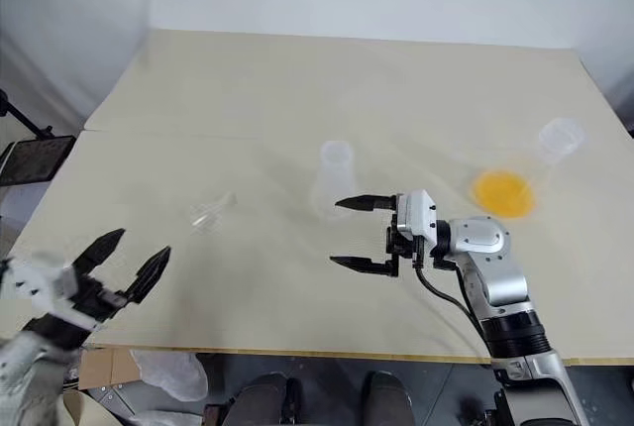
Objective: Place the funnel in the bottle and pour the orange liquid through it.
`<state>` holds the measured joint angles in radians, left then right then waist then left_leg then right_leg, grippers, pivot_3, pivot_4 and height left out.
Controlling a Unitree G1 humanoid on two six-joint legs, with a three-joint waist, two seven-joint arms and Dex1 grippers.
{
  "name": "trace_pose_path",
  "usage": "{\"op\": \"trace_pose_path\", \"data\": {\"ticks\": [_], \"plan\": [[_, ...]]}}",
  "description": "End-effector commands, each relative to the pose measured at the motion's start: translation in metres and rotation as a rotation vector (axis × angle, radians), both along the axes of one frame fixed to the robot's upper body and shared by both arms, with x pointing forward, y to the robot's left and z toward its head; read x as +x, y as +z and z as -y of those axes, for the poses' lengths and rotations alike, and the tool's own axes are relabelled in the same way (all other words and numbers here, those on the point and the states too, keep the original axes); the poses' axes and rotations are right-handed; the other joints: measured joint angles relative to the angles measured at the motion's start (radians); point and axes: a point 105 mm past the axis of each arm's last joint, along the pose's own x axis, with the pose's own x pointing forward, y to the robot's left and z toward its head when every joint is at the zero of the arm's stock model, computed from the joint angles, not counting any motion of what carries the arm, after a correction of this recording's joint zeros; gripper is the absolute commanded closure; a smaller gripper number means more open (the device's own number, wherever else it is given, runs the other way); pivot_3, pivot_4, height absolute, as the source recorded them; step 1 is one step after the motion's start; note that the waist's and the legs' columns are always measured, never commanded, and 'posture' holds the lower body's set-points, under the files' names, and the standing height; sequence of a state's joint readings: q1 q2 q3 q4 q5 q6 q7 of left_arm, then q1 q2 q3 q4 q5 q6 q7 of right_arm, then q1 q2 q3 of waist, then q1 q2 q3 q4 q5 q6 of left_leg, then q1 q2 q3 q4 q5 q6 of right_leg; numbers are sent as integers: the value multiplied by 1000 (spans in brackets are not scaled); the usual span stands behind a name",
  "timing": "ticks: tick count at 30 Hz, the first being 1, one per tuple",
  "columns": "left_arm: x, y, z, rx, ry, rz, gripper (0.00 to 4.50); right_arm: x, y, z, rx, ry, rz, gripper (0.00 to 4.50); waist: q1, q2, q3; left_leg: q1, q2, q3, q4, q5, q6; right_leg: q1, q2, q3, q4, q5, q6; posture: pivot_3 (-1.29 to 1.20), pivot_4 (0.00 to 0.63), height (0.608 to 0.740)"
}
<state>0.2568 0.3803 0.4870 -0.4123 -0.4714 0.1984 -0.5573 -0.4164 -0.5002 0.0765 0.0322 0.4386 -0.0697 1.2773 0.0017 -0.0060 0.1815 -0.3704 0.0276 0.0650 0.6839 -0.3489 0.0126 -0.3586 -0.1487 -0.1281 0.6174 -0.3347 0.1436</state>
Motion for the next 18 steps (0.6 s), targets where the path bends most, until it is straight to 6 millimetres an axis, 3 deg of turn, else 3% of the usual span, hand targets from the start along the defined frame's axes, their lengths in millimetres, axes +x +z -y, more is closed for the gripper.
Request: {"op": "trace_pose_path", "data": {"ticks": [1, 6, 15, 18], "plan": [[13, -10, 11, 1, -67, -47, 22, -2, 8, 4, 18, -28, 54, 0, -3, 0, 0, 0, 0, 0, 0, 0, 0, 0, 0, 0, 0, 0, 0, 0, 150, 740], [34, -19, 25, -12, -136, -95, 22, -3, 10, 8, 31, -68, 62, 0, -3, 0, 0, 0, 0, 1, -1, 0, 0, -1, 0, 0, 1, 0, 0, 0, 150, 740], [76, -20, 28, -20, -95, -78, 22, -3, 10, 8, 39, -94, 60, 0, -1, 0, 0, 0, 0, 1, 0, 0, -1, -1, 0, 0, 1, 0, 0, 0, 150, 740], [82, -22, 28, -5, -82, -82, 582, -2, 10, 9, 40, -102, 63, 0, -2, 0, 0, 0, 0, 1, 0, 0, -1, -1, 0, 0, 2, 0, 0, 0, 150, 740]]}}
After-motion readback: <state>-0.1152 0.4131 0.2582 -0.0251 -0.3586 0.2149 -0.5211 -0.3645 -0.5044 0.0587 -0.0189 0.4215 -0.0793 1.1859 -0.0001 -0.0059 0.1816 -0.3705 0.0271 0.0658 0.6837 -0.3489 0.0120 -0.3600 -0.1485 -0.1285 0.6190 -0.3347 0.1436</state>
